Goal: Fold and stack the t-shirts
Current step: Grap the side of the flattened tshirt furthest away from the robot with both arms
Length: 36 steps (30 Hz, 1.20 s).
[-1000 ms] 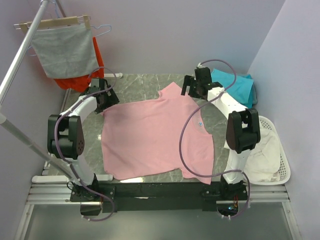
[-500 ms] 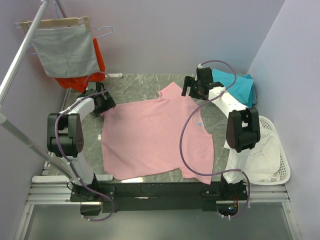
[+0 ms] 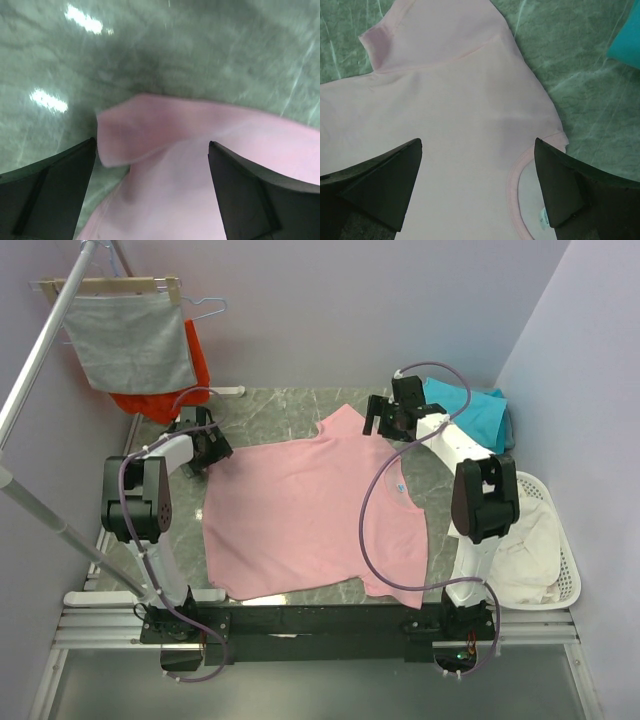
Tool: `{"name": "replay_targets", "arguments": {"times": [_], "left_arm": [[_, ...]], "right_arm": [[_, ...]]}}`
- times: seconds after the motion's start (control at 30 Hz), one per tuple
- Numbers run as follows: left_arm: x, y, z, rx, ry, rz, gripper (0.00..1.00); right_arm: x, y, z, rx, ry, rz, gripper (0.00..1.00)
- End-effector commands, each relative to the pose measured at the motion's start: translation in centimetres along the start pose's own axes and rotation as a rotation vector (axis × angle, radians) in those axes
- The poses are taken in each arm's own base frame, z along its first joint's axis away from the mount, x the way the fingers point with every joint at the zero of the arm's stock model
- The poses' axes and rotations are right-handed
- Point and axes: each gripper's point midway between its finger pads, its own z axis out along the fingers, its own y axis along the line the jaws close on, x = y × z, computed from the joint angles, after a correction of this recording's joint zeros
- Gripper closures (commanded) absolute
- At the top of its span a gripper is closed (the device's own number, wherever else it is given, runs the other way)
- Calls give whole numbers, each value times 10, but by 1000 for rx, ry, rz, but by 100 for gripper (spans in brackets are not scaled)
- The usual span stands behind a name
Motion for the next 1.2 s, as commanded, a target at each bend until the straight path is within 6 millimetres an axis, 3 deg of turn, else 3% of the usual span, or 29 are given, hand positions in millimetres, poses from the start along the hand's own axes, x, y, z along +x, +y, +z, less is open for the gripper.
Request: {"name": "replay_targets", "arguments": {"times": [0.0,0.2,0.4,0.5,0.6,0.67,0.73,0.93,1.17], "left_arm": [[-51,-13,2,16,-152,-18,0],[-74,-29,20,40,-185,-3,0],[-102,-56,9,130,-231,-6,0],[-121,-51,6,133,-250,-17,1],[-124,-53,-3,136,-236,-17,1],[-111,-55,-5,167,-202,-19,1],[-110,-59,-18,203,-211,-36,0],[-91,-44,-32,172,-177,-50,1],[-62,-25,-26,138,-142,-60,1]], "right_arm": [[-12,0,0,-5,-20,-22,1],[-8,-3,4,4,-1,-28,1],[-6,-6,7,13,7,-28,1],[-4,-8,9,15,16,-30,1],[-3,-7,9,11,19,-30,1],[-2,-7,9,10,21,-30,1],[-3,-6,9,7,20,-31,1],[0,-5,11,-5,29,-34,2],[2,-2,11,-19,37,-36,5]]}}
